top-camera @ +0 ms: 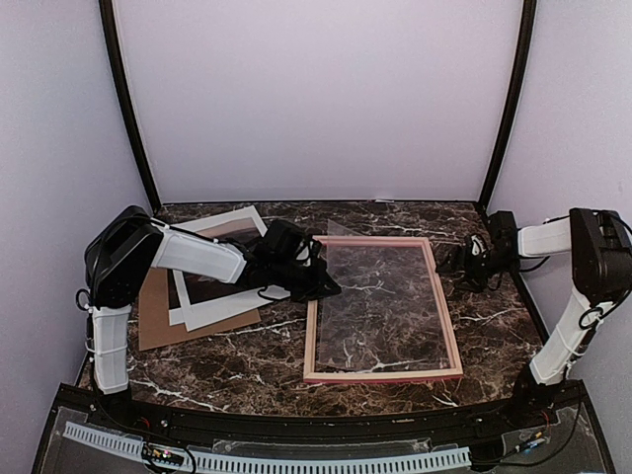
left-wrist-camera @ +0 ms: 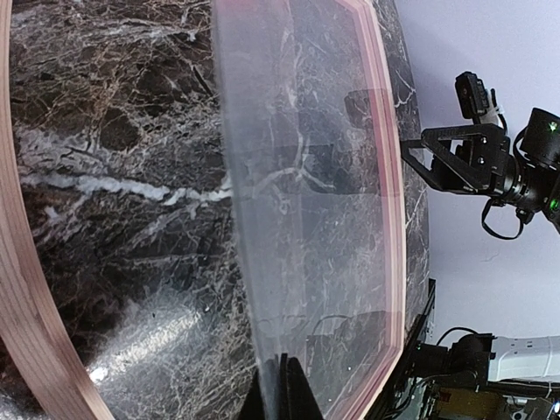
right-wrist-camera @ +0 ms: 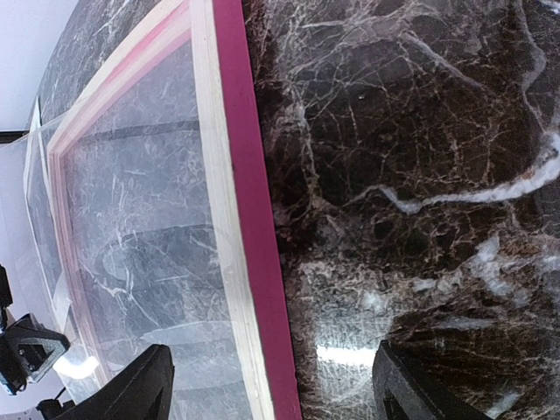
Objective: Put the photo into the frame
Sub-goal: Place the glass panel in the frame body.
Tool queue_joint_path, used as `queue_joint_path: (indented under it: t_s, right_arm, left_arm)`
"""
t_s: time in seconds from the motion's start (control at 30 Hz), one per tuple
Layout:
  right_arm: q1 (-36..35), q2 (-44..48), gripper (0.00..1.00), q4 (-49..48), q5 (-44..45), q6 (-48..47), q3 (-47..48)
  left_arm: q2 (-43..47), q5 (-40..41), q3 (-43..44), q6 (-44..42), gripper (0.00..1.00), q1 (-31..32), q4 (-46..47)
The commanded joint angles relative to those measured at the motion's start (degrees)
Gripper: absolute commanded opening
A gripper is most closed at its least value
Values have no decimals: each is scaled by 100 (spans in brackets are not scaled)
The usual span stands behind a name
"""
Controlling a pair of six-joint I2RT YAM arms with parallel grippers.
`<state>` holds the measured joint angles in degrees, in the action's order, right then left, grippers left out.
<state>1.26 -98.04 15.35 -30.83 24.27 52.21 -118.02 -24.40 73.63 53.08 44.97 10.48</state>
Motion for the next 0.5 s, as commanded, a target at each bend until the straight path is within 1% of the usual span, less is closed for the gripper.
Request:
queue_joint_path:
  t_s: [0.0, 0.47]
  right_arm:
    - [15, 107, 79, -60, -2, -72, -42]
    - [15, 91, 79, -59, -20, -96, -53]
  left_arm:
    - [343, 32, -10, -137, 0, -63, -82]
    - [336, 62, 44, -197, 0, -73, -147]
